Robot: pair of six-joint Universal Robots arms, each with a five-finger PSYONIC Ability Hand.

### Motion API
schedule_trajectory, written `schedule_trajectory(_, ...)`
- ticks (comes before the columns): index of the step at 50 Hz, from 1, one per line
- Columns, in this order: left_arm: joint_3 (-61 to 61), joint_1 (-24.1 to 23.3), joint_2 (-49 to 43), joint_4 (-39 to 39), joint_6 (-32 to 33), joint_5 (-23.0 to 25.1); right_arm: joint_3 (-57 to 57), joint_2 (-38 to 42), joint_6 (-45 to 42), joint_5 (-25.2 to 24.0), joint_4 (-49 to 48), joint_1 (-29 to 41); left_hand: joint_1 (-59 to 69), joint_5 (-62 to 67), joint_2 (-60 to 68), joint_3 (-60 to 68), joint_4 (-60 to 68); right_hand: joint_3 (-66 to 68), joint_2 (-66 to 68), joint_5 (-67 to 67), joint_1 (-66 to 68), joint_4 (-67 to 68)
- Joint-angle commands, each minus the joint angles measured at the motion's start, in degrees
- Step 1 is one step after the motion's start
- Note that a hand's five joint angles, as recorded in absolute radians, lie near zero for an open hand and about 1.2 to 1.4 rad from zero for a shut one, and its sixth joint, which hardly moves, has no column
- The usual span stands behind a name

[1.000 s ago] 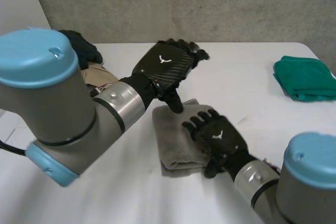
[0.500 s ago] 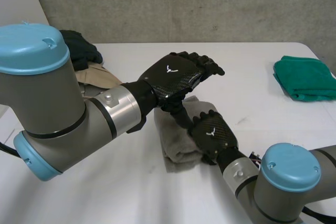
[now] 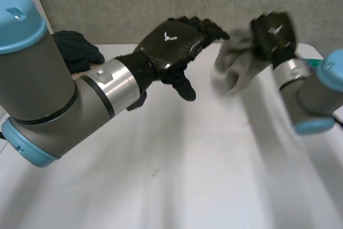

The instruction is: Fold the laundry.

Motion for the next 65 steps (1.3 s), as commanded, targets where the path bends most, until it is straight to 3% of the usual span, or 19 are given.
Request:
schedule_trajectory(1, 0.02, 0.13, 0.63, 2.34, -2.67, -0.38, -16.04, 10.24, 2.05, -4.30, -0.89, -11.79, 0.03, 1.16, 0.50, 0.24, 0.78, 13.53, 14.19, 16.72, 20.40, 11.45)
schedule_trajectory(7, -0.07, -0.14, 0.19, 2.34, -2.76, -0.38, -29.13, 24.55, 2.75, -8.95, -0.63, -19.08, 0.20, 1.33, 0.67, 0.40, 0.95, 13.53, 14.19, 16.72, 20.40, 11.45)
schedule_trajectory(12, -0.69, -0.31, -0.16, 2.34, -2.76, -0.38, -31.97, 31.16, 1.70, -12.82, -0.46, -25.24, 0.20, 1.33, 0.67, 0.40, 0.95, 13.53, 14.19, 16.72, 20.40, 11.45)
schedule_trajectory(15, -0.95, -0.49, -0.95, 2.34, -2.76, -0.38, -30.31, 30.56, 2.14, -15.19, -0.98, -29.54, 0.71, 1.83, 1.17, 0.91, 1.45, 13.53, 14.19, 16.72, 20.40, 11.45)
schedule_trajectory(21, -1.21, -0.57, -1.39, 2.34, -2.85, -0.38, -26.00, 29.95, 2.05, -16.69, 0.07, -30.26, 1.04, 2.17, 1.51, 1.24, 1.79, 13.53, 14.19, 16.72, 20.40, 11.45)
schedule_trajectory(26, -1.22, -0.66, -1.57, 2.34, -2.85, -0.47, -22.31, 28.36, 2.05, -21.52, 0.69, -30.88, 1.04, 2.17, 1.51, 1.24, 1.79, 13.53, 14.19, 16.72, 20.40, 11.45)
schedule_trajectory(32, -1.22, -1.37, -1.48, 2.34, -2.85, -0.47, -20.11, 28.01, 1.96, -22.50, 0.69, -31.05, 1.04, 2.17, 1.51, 1.24, 1.79, 12.92, 13.58, 16.12, 19.79, 10.84)
schedule_trajectory(33, -1.22, -1.54, -1.48, 2.34, -2.85, -0.47, -19.50, 27.66, 1.96, -22.32, 0.69, -31.05, 1.04, 2.17, 1.51, 1.24, 1.79, -18.56, -17.90, -15.36, -11.69, -20.64)
schedule_trajectory(34, -1.22, -1.72, -1.48, 2.34, -2.85, -0.47, -19.23, 27.31, 1.96, -22.15, 0.78, -31.05, 1.04, 2.17, 1.51, 1.24, 1.79, -32.03, -31.37, -28.83, -25.16, -34.11)
schedule_trajectory(35, -1.22, -1.80, -1.40, 2.34, -2.85, -0.47, -18.36, 26.35, 1.96, -21.89, 0.86, -31.05, 0.88, 2.00, 1.34, 1.08, 1.62, -54.81, -54.16, -51.62, -47.94, -56.89)
schedule_trajectory(45, -1.22, -2.95, -0.78, 2.34, -2.94, -0.73, -13.25, 16.68, -1.01, -18.20, 8.06, -36.23, 0.88, 2.00, 1.34, 1.08, 1.62, -56.47, -55.81, -53.28, -49.60, -58.55)
schedule_trajectory(49, -1.48, -3.04, 0.18, 2.25, -2.94, -1.08, -15.97, 15.79, -17.77, -10.66, 18.60, -38.52, 0.88, 2.00, 1.34, 1.08, 1.62, -56.47, -55.81, -53.28, -49.60, -58.55)
schedule_trajectory(51, -1.48, -3.12, 0.62, 2.25, -2.85, -1.61, -17.46, 15.62, -32.27, -3.19, 23.88, -40.10, 0.88, 2.00, 1.34, 1.08, 1.62, -56.47, -55.81, -53.28, -49.60, -58.55)
schedule_trajectory(55, -1.04, -2.86, 1.33, 2.25, -2.85, -6.33, -19.22, 15.53, -48.47, 6.93, 23.55, -40.63, 1.04, 2.17, 1.51, 1.24, 1.79, -56.47, -55.81, -53.28, -49.60, -58.55)
schedule_trajectory(60, 0.63, -1.72, 1.86, 2.34, -2.50, -14.16, -16.86, 8.87, -43.05, 8.35, 13.98, -39.84, 1.38, 2.50, 1.85, 1.58, 2.13, -56.47, -55.81, -53.28, -49.60, -58.55)
schedule_trajectory(65, 3.00, 2.05, 1.59, 2.78, -1.19, -22.43, -6.61, -6.58, -30.33, 5.64, 5.54, -32.92, 3.23, 4.35, 3.70, 3.43, 3.98, -56.47, -55.81, -53.28, -49.60, -58.55)
